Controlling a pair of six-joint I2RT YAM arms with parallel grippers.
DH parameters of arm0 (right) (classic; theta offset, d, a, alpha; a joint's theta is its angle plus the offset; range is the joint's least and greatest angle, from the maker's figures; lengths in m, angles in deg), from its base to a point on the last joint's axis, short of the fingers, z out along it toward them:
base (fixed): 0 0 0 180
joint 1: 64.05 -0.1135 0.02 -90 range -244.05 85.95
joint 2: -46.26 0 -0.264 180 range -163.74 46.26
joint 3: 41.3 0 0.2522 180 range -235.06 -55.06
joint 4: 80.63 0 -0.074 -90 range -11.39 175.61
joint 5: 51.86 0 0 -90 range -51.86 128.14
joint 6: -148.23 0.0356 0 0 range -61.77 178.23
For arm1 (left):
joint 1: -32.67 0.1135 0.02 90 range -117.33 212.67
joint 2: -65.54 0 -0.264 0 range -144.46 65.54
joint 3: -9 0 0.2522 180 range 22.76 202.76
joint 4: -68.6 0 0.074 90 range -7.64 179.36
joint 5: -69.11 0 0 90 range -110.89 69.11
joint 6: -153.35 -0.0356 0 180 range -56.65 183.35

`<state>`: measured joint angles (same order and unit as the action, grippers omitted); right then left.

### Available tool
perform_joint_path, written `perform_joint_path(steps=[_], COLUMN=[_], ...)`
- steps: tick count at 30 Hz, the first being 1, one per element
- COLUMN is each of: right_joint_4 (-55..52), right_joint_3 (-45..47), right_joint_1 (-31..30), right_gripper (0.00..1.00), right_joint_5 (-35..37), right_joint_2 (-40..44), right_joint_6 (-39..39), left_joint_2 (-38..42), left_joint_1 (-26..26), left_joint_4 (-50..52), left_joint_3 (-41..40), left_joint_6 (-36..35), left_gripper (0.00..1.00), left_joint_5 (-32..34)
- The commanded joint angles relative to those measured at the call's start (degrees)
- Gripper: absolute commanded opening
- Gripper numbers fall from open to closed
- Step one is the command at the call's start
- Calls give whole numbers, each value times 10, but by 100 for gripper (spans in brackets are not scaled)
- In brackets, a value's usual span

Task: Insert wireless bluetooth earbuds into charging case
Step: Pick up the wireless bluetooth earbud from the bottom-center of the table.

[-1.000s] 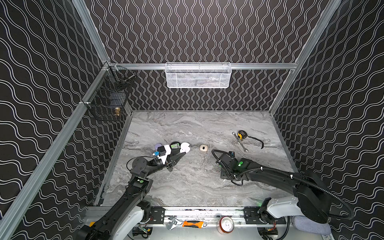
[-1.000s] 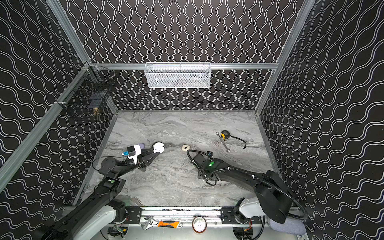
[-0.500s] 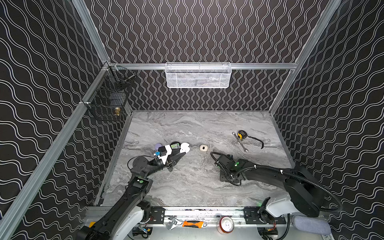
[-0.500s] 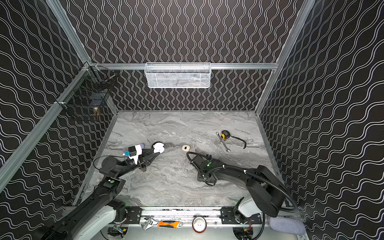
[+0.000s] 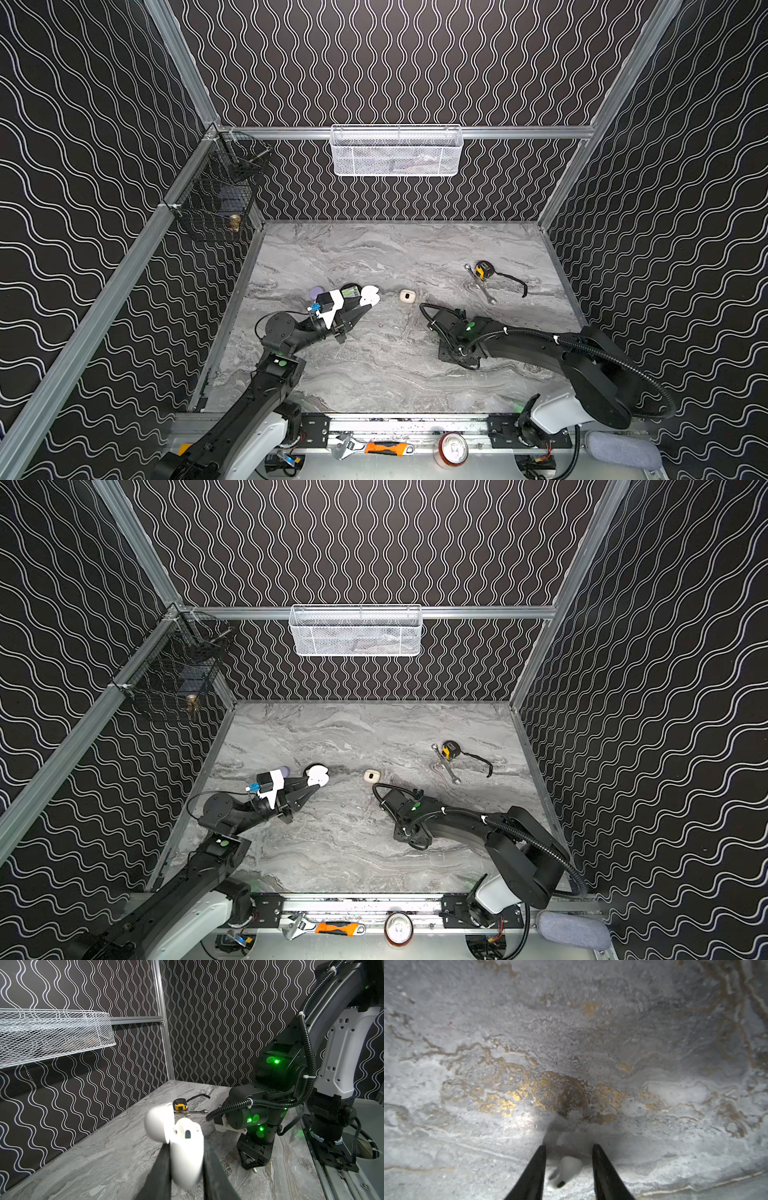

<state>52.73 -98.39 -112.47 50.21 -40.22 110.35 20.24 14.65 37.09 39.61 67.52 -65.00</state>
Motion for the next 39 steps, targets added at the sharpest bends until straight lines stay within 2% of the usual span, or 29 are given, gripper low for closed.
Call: perform_joint_path(steps=[1,14,26,33,39], right_joint_4=[7,-6,-26,-27,-19], right_joint_3=[-2,-12,-9,-4,2], right_joint_1=[-1,-20,-27,-30,-29], right_gripper=[36,32,38,27,25], right_joint_5=[-27,-24,-5,-3,-2], right_joint_2=[-9,-12,-11,-14,-8], right_joint_6=[16,35,52,54,52], left_joint_2=[0,-1,5,-2,-2], left_joint_1=[-1,-1,-1,0,-1], left_joint_4=[-11,-17,-19,-25,-20], left_joint_3=[2,2,1,2,1], left_joint_6=[-6,-1,3,5,2], left_gripper=[0,0,0,0,0], left_joint_5=[-1,-4,-7,-7,-6])
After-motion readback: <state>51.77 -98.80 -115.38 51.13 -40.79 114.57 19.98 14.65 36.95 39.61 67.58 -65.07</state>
